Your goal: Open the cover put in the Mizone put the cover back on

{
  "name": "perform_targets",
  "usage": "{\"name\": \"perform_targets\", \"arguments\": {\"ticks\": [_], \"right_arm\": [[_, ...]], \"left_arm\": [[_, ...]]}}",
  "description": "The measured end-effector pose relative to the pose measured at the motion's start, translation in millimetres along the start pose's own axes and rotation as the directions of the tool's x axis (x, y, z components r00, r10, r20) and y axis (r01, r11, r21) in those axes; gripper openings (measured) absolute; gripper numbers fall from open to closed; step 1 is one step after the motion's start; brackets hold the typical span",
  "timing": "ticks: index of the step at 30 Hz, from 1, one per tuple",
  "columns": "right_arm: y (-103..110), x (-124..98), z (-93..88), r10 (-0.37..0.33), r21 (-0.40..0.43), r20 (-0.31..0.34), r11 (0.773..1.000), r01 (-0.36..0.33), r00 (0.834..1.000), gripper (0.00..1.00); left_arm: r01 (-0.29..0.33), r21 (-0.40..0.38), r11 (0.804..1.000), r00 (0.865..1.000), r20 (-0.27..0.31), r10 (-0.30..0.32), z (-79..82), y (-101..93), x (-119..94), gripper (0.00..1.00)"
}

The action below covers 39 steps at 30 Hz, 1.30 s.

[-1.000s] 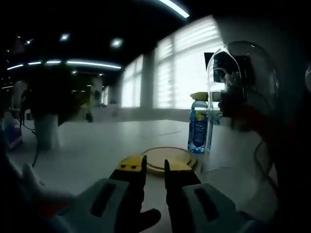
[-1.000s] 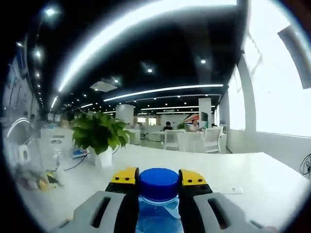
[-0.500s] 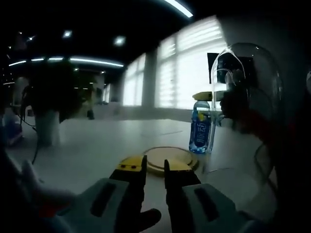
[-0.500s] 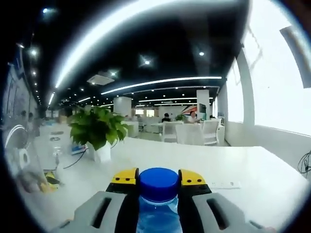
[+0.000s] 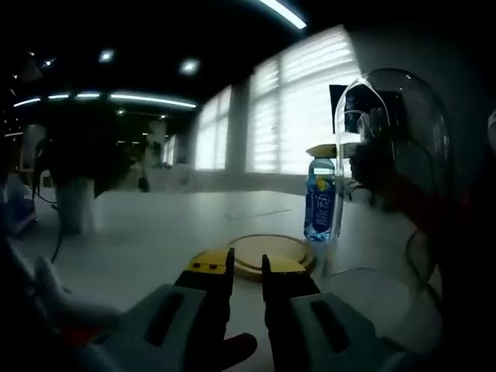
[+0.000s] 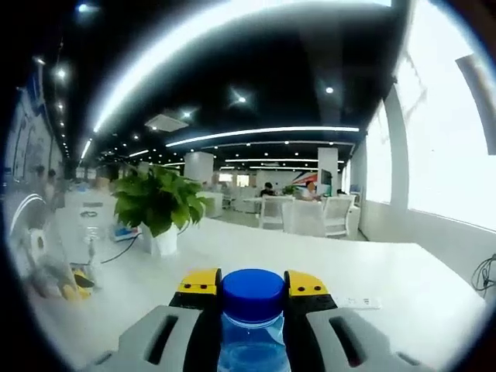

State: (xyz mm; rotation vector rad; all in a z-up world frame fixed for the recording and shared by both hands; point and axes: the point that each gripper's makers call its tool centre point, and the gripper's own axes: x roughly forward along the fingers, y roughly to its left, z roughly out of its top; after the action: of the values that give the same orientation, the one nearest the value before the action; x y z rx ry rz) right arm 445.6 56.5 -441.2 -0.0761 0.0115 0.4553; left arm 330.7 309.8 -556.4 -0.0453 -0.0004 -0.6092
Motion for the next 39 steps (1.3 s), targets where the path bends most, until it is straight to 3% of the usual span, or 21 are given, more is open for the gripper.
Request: {"name": "perform_targets", "arguments": {"ticks": [6, 17, 24, 39], "right_arm": [[13, 1, 14.2, 0.024, -0.011, 0.045, 1.000, -0.024, 0.999, 0.24], [38, 13, 28.9, 0.087, -0.014, 0.069, 0.996, -0.086, 0.994, 0.24], [55, 24, 27.7, 0.135, -0.006, 0.063, 0.991, -0.135, 0.989, 0.24], [70, 40, 19.9, 0.167, 0.013, 0.063, 0.986, -0.168, 0.984, 0.23]], "left_arm": [[0.001, 0.001, 1.000, 1.000, 0.001, -0.001, 0.3, -0.1, 0, 0.09], [0.000, 0.000, 1.000, 1.000, 0.007, 0.000, 2.0, -0.2, -1, 0.09], [0.002, 0.001, 1.000, 1.000, 0.008, -0.002, 2.3, -0.4, -1, 0.09], [0.003, 0.004, 1.000, 1.000, 0.008, -0.003, 2.4, -0.4, -1, 0.09]]}}
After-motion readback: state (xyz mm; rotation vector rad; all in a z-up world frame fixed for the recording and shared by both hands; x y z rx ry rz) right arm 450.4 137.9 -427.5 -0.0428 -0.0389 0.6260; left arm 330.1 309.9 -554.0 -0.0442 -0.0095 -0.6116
